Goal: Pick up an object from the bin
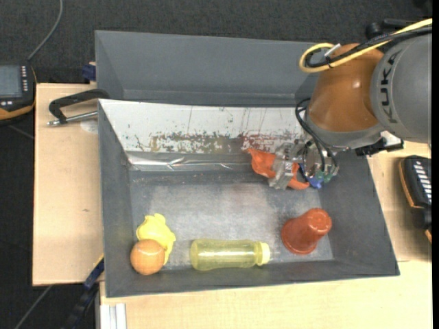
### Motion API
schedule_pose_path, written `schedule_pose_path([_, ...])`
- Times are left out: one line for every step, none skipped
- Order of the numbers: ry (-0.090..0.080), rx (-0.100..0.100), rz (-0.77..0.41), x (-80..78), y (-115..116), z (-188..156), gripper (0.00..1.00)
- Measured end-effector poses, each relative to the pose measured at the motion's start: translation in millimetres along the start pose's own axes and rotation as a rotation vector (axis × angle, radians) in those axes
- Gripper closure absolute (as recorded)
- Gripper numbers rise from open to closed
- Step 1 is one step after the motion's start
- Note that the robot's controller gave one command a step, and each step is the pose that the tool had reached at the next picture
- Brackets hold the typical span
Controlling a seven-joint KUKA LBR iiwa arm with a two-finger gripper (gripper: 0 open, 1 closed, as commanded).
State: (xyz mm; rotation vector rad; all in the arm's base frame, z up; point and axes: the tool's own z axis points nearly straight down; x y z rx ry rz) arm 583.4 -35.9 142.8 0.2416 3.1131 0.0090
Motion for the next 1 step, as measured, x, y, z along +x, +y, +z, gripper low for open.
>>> schedule_pose_path([-0.003, 0.000, 0.000, -1.0, 0.2, -6.9, 1.00])
